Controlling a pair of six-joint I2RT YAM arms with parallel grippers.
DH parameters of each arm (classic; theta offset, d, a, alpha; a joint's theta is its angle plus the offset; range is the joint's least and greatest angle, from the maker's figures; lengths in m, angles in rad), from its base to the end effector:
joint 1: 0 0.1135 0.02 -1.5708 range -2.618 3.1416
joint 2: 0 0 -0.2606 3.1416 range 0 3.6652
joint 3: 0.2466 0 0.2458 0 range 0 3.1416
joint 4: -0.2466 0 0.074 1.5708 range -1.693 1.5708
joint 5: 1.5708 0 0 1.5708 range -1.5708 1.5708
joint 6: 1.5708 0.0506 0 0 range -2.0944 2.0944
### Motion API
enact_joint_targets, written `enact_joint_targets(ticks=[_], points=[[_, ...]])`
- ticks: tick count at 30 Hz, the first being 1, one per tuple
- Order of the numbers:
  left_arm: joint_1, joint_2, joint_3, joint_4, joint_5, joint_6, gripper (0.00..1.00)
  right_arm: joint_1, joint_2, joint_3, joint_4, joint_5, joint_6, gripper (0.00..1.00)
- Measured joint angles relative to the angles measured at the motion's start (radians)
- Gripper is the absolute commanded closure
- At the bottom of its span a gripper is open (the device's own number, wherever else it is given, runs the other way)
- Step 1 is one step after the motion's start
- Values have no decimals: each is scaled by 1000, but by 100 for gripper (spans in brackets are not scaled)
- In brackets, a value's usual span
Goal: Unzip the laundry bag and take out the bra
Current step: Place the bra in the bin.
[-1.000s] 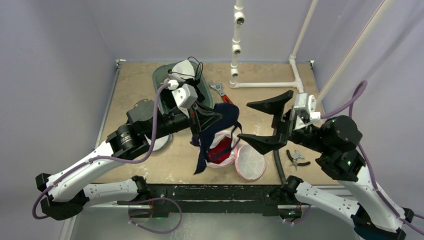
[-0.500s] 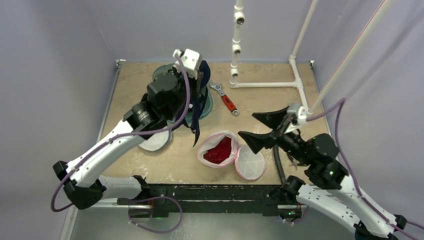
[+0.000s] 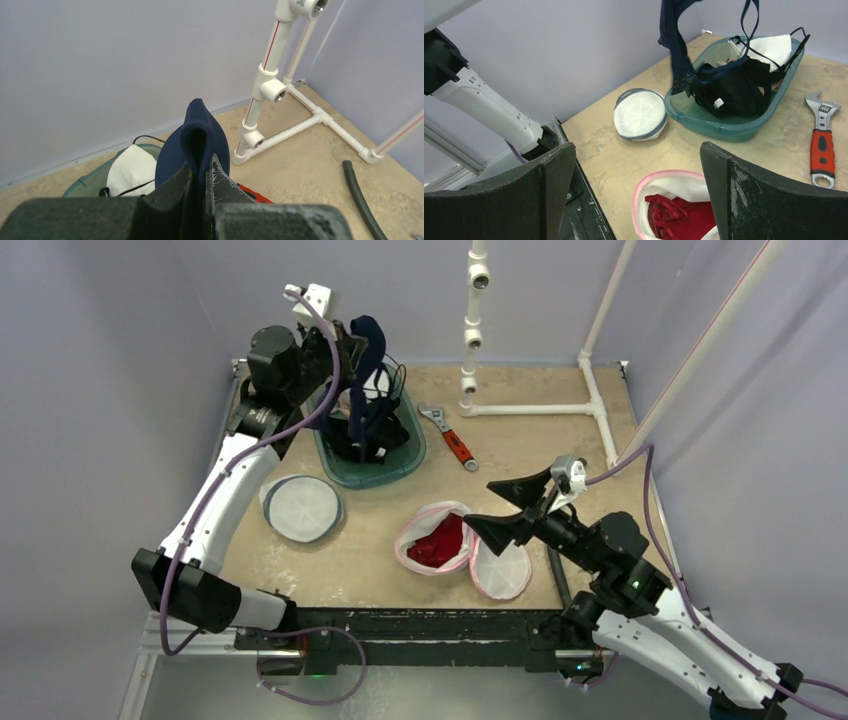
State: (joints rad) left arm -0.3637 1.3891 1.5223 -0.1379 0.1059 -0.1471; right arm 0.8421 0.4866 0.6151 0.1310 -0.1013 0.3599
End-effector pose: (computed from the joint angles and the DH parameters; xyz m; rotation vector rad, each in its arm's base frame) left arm 0.3023 -0.1208 0.4604 0.2559 1.5755 -0.4825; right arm 0.0884 0.1068 0.3573 -0.4213 1.3292 1.0811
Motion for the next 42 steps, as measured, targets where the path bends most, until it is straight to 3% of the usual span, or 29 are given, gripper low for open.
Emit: enact_joint_targets(ticks=[9, 14, 23, 30, 42], points=[[150, 85, -156, 259, 477, -129, 100, 0, -17, -11, 9, -4, 0, 4], [161, 124, -174, 348, 620, -210, 100, 0, -17, -16, 10, -4, -1, 4], [186, 156, -203, 463, 700, -238, 100, 0, -18, -21, 10, -4, -1, 4], [296, 325, -275, 601, 749, -367, 100, 0, -25, -23, 10, -6, -1, 4], [341, 455, -237, 586, 778, -395, 100, 0, -24, -33, 10, -22, -1, 4]])
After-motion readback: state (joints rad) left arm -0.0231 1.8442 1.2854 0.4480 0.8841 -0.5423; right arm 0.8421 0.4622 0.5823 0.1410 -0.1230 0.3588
